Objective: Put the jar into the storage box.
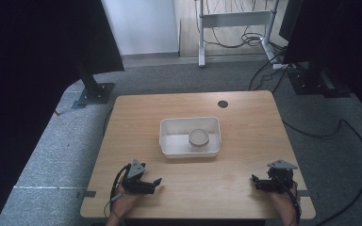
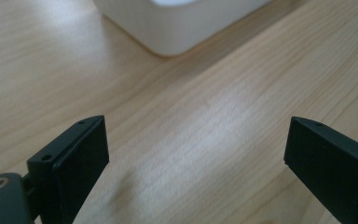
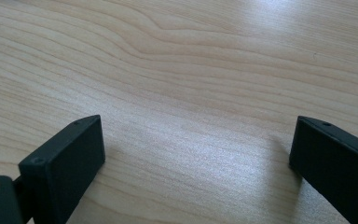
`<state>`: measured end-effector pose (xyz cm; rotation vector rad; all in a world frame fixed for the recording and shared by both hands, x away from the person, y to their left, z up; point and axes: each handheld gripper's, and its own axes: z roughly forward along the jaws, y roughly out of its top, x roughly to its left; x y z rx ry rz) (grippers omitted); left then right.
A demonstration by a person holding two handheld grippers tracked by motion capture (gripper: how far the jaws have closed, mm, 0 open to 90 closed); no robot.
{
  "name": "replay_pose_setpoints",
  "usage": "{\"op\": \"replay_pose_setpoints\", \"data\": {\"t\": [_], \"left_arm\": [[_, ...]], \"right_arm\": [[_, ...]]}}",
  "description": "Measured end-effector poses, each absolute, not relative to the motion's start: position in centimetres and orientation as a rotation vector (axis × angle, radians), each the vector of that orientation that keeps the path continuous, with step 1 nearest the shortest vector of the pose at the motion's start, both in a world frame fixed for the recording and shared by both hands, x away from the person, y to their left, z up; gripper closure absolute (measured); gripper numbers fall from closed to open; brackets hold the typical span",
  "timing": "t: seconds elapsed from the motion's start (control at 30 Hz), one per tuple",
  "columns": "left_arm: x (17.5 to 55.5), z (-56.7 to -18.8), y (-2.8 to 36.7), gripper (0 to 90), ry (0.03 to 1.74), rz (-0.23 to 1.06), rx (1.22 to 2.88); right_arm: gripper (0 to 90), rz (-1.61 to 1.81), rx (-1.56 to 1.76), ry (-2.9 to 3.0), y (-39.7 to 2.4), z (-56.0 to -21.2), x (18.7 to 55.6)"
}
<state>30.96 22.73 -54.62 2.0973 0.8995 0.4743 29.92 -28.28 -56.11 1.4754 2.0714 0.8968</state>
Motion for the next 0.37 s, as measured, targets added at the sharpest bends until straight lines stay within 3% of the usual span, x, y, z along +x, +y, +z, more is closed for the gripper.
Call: {"op": "replay_pose_setpoints", "data": {"t": [0.37], "left_arm": [[30.35, -55.25, 23.17, 6.2, 0.912, 0.452, 2.172]], "right_arm": [[2.9, 0.896, 1.477, 2.070, -28.26, -56.11, 29.90]]}}
